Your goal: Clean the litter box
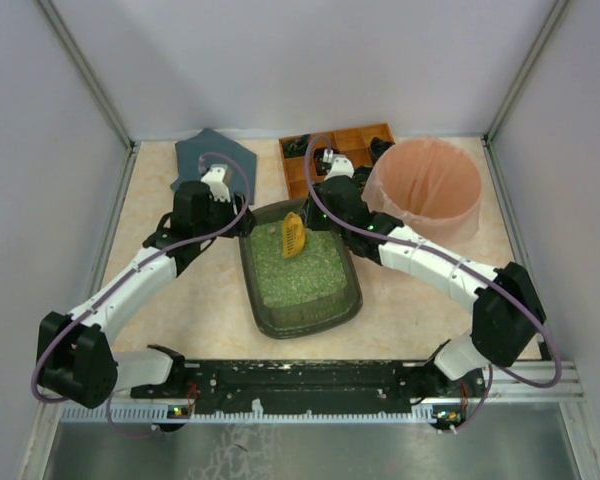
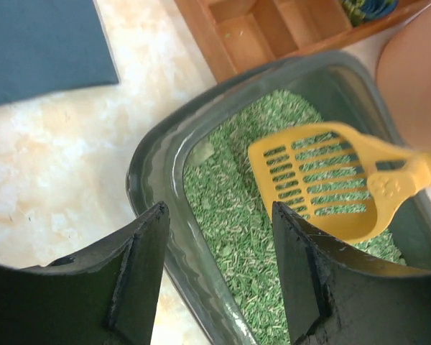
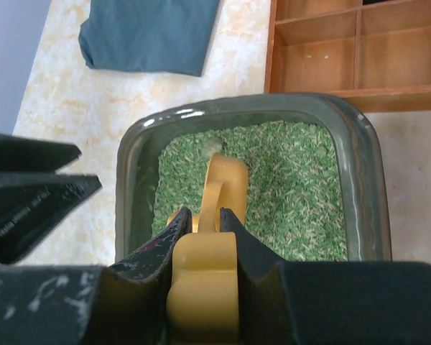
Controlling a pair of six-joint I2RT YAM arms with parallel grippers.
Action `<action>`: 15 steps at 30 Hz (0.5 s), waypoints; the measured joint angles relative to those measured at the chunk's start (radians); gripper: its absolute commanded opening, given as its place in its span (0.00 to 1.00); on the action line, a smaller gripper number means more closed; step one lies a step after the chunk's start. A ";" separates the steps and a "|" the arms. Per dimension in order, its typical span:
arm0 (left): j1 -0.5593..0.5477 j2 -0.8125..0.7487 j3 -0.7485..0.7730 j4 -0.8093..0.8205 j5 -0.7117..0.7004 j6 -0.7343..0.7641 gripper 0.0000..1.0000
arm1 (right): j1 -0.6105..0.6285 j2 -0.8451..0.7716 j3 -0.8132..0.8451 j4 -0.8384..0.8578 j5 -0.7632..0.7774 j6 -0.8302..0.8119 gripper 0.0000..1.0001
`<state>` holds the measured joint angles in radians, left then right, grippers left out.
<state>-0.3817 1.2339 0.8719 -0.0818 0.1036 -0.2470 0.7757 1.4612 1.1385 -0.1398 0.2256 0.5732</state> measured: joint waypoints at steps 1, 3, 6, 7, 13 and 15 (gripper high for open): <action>0.000 0.011 0.000 -0.018 0.001 0.000 0.65 | -0.006 0.013 0.010 0.000 -0.008 0.004 0.00; 0.000 0.026 0.000 -0.041 -0.002 0.000 0.65 | -0.022 0.037 0.028 0.003 -0.028 0.008 0.00; 0.000 0.050 0.002 -0.079 -0.019 0.001 0.65 | -0.046 0.069 0.052 0.006 -0.054 0.015 0.00; 0.000 0.058 0.004 -0.091 -0.023 0.004 0.65 | -0.053 0.079 0.060 0.005 -0.061 0.016 0.00; 0.002 0.094 0.031 -0.125 -0.017 0.024 0.69 | -0.068 0.123 0.105 -0.002 -0.075 0.014 0.00; 0.002 0.105 0.035 -0.130 -0.009 0.034 0.72 | -0.068 0.140 0.116 -0.002 -0.080 0.014 0.00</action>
<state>-0.3794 1.3388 0.9066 -0.2115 0.0944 -0.2127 0.7082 1.6009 1.2541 -0.1413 0.1455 0.5873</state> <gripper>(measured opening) 0.685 0.202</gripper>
